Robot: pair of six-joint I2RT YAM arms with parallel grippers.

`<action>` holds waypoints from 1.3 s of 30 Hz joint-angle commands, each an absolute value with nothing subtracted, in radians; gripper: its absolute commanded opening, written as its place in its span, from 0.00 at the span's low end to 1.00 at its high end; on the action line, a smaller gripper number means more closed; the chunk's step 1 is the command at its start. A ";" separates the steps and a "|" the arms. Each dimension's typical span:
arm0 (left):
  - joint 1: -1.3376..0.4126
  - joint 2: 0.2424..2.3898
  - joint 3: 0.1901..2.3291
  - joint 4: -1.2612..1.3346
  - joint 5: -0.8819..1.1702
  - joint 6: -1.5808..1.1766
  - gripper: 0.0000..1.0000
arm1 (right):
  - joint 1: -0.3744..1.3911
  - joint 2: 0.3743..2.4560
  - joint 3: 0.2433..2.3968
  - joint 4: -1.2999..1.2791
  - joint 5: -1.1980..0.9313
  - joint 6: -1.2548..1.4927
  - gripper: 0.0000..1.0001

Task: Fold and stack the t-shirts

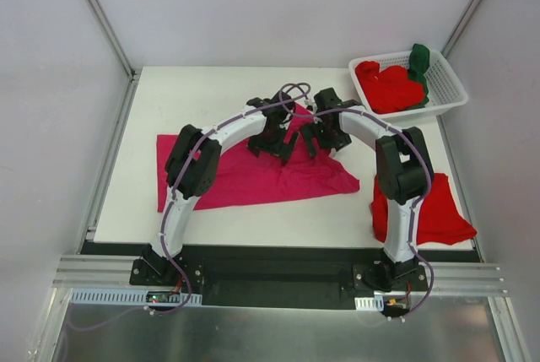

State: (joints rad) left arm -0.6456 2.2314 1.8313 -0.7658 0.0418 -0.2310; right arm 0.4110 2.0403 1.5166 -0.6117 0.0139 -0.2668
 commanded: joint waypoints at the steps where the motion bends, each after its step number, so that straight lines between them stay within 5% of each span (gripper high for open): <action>1: -0.663 2.240 1.853 -0.770 0.046 -0.216 0.98 | 0.417 2.028 1.562 -0.626 0.040 -0.273 0.96; 39: -0.679 1.997 1.701 -0.770 -0.050 -0.155 0.99 | 0.420 2.016 1.562 -0.586 0.126 -0.324 0.96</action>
State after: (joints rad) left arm -0.6552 2.1174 1.7218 -0.7467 0.0158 -0.2020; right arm 0.4168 2.0403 1.5352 -0.5930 0.1154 -0.3489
